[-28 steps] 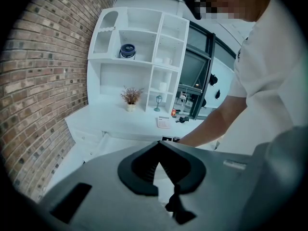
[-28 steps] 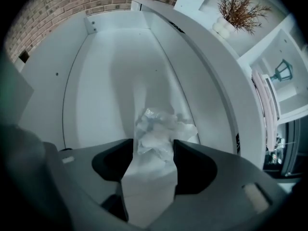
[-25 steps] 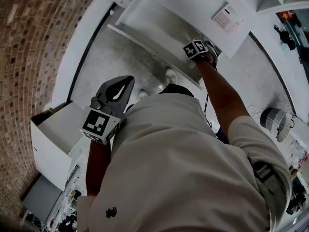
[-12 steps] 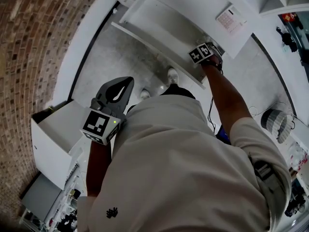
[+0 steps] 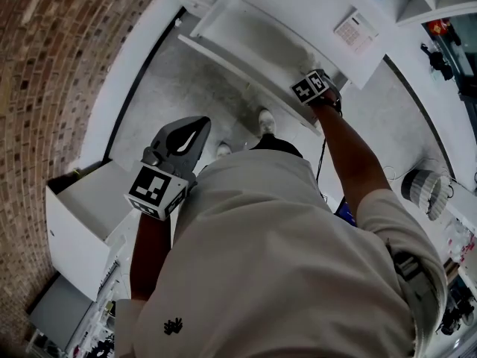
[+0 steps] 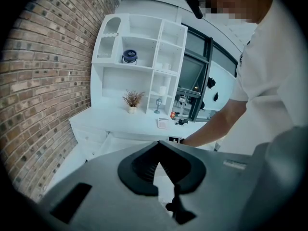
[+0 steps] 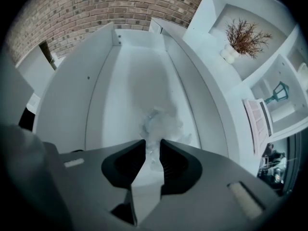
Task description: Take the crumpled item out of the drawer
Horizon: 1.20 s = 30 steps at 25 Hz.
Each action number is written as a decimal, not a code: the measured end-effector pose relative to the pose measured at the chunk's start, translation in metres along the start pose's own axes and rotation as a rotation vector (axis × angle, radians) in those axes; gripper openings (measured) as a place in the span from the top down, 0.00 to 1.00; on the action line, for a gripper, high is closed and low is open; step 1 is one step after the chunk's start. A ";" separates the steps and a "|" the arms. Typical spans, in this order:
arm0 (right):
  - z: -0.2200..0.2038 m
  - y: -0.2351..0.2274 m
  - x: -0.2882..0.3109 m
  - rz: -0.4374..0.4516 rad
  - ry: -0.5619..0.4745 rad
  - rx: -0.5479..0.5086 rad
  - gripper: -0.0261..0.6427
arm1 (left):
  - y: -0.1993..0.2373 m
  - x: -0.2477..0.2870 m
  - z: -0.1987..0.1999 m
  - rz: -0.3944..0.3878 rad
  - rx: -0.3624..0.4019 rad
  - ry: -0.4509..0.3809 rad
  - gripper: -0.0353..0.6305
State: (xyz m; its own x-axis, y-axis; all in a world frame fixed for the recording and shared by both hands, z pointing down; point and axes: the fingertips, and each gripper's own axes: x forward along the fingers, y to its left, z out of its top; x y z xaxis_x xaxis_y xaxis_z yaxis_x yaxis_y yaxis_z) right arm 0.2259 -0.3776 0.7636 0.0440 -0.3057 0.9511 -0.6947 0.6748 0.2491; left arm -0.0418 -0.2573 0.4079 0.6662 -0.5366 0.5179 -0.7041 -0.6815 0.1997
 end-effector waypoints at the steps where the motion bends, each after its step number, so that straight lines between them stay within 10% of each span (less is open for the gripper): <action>1: 0.004 0.002 -0.005 0.004 -0.011 -0.003 0.81 | 0.000 -0.003 -0.001 -0.003 -0.001 -0.006 0.94; 30: 0.077 0.095 -0.171 -0.021 -0.279 0.019 0.83 | 0.010 -0.146 -0.071 -0.062 0.014 -0.133 0.94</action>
State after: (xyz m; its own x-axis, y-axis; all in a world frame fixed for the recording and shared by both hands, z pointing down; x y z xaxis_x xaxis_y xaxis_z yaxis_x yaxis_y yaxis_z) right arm 0.0974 -0.3129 0.6101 -0.1391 -0.4945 0.8580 -0.7089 0.6546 0.2624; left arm -0.1637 -0.1509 0.3933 0.7355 -0.5542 0.3897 -0.6579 -0.7216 0.2157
